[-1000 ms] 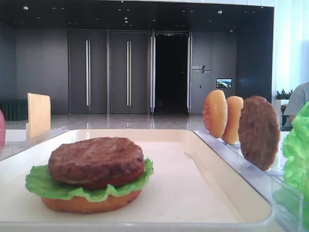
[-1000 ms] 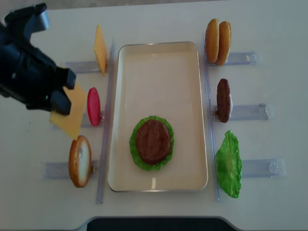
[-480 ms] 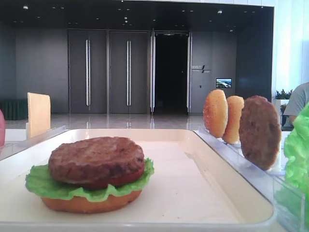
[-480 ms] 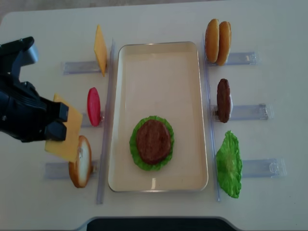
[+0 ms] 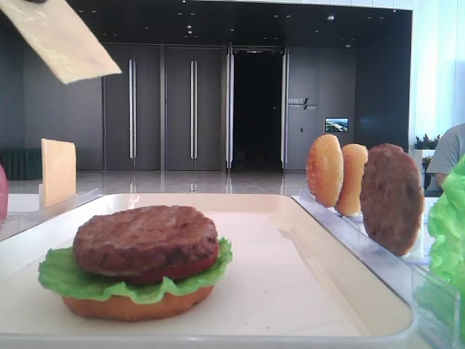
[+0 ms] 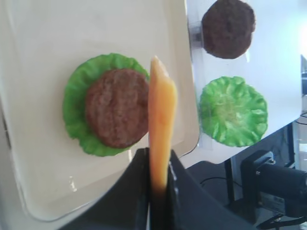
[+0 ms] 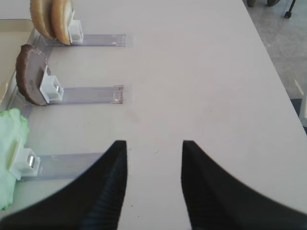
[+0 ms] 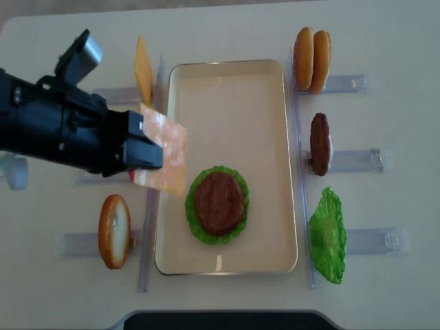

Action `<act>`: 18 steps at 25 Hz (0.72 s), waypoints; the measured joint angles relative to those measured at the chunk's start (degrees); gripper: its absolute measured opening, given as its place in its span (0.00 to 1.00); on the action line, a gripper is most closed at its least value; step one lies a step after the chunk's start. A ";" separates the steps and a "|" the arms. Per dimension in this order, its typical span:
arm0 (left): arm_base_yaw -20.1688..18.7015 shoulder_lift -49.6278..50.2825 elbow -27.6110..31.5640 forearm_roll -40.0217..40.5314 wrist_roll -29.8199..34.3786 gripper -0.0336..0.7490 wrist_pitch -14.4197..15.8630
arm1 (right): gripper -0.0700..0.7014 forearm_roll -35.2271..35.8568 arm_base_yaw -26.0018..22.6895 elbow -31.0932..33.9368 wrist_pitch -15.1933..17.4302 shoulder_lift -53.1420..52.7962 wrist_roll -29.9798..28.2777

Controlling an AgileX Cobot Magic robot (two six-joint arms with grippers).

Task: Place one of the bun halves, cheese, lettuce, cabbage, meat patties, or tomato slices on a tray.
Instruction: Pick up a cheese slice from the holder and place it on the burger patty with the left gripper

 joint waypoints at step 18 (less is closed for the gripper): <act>-16.53 12.35 0.06 -16.14 11.78 0.08 -13.78 | 0.47 0.00 0.00 0.00 0.00 0.00 0.00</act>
